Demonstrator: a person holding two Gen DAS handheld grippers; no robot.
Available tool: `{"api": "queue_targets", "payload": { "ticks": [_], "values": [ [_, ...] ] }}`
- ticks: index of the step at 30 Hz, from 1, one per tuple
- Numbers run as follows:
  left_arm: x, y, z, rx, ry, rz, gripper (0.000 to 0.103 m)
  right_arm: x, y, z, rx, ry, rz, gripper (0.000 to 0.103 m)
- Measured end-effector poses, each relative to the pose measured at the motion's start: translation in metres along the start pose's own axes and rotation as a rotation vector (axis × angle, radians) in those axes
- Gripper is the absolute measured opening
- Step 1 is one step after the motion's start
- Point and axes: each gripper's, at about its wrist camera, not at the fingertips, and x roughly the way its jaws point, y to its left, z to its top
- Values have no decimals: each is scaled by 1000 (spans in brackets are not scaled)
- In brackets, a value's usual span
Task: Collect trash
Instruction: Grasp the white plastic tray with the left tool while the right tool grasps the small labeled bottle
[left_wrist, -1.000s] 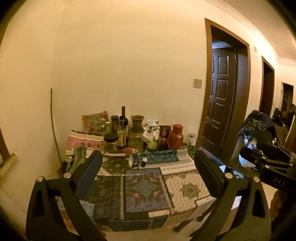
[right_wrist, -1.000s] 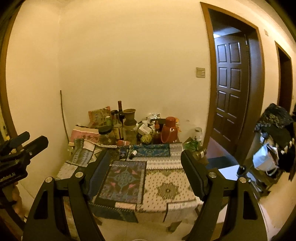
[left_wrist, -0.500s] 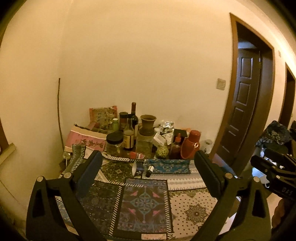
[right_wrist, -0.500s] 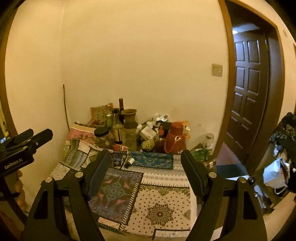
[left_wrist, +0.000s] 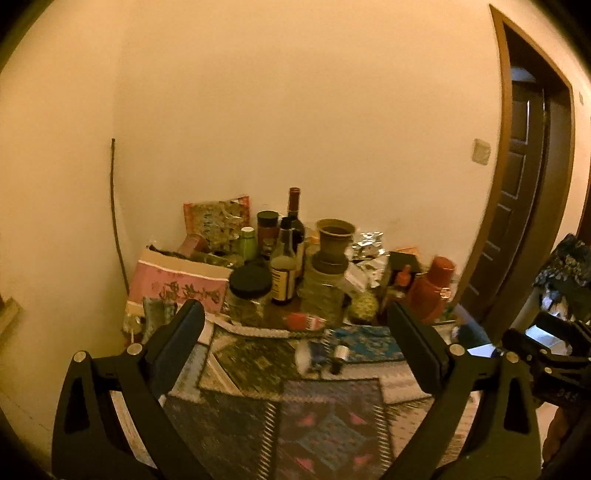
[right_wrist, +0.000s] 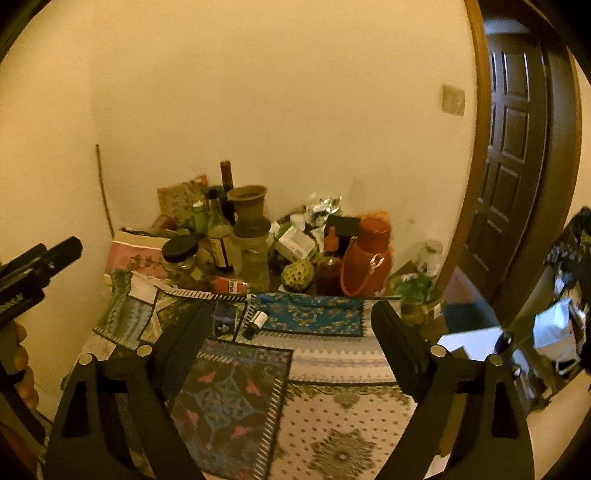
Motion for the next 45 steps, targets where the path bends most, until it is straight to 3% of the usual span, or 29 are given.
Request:
{"api": "queue_targets", "payload": {
  "ticks": [7,15,23,30,33,36,40,45],
  "values": [
    [86,48,2,28,122,-18,100,103,24,4,70,161,-22,87],
    [171,84,-28,62,279,-40,100,231,36,-26,192,388,-21,86],
    [226,89,-67,80,411,-92,100,318,38,-52,251,560,-9,50],
    [255,72,-87,96,481,-157,96,342,41,-66,259,599,-15,41],
    [262,61,-91,101,499,-190,94,344,41,-69,247,594,-16,31],
    [272,48,-95,97,531,-239,87,345,41,-71,232,593,5,27],
    [284,29,-99,86,570,-290,84,331,29,-71,218,570,-13,26],
    [306,3,-108,50,643,-354,72,293,7,-72,240,530,-37,26]
  ]
}}
